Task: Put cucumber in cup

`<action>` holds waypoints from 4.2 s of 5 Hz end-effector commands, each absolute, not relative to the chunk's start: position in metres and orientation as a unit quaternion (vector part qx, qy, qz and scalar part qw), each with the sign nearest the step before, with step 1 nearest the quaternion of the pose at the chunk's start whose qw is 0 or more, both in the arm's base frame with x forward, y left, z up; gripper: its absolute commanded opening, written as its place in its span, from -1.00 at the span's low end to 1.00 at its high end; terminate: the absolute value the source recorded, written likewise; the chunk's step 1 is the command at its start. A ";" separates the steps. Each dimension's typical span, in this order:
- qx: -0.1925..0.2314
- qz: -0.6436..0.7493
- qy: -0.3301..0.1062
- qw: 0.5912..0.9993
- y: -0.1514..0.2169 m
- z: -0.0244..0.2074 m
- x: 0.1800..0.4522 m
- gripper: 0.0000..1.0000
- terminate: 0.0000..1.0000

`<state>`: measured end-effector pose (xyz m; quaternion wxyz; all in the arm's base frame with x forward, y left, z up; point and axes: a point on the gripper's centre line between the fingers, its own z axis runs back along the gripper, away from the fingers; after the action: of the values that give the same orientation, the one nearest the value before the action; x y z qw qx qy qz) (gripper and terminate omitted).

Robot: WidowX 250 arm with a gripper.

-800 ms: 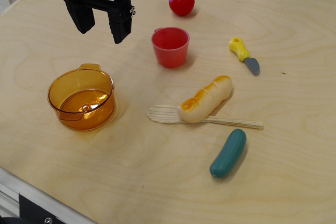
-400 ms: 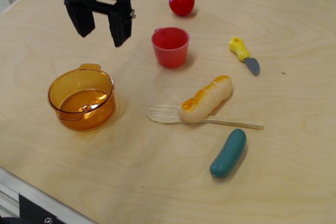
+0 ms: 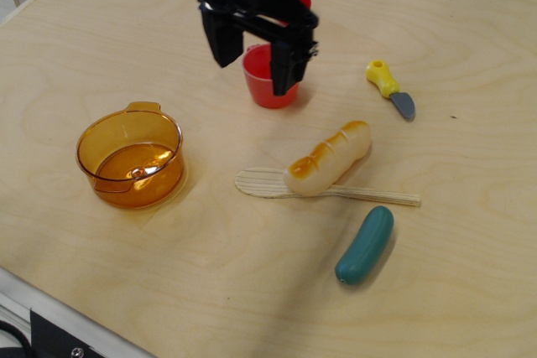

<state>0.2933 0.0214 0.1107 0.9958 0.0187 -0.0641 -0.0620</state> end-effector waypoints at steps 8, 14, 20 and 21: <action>-0.003 -0.086 0.013 0.996 -0.111 0.014 0.271 1.00 -1.00; -0.023 -0.032 0.017 0.999 -0.084 0.084 0.279 -1.00 -1.00; 0.052 0.070 -0.123 0.988 0.059 0.096 0.381 -1.00 -1.00; 0.058 0.075 -0.145 0.985 0.069 0.097 0.396 -1.00 -1.00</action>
<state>0.3980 0.0666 0.0719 0.9892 0.0540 -0.1155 0.0720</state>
